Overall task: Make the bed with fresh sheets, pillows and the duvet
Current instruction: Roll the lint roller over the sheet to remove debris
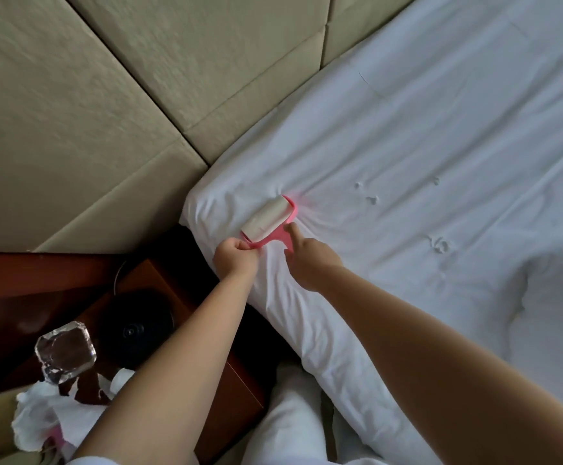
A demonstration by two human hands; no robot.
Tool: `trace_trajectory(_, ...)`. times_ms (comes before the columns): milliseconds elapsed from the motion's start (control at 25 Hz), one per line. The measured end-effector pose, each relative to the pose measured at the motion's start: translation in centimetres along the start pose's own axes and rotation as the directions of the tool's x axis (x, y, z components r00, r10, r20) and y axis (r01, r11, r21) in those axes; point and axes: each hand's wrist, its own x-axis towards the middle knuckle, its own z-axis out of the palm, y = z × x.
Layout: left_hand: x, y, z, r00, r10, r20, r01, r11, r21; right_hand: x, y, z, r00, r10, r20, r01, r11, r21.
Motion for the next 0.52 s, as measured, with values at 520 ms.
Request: trace_trajectory(520, 5.9, 4.7, -3.4, 0.998, -0.008, 0.055, 0.016, 0.99, -0.141, 6.0, -5.6, -2.2, 0.999, -0.038, -0.034, 0.037, 0.999, -0.029)
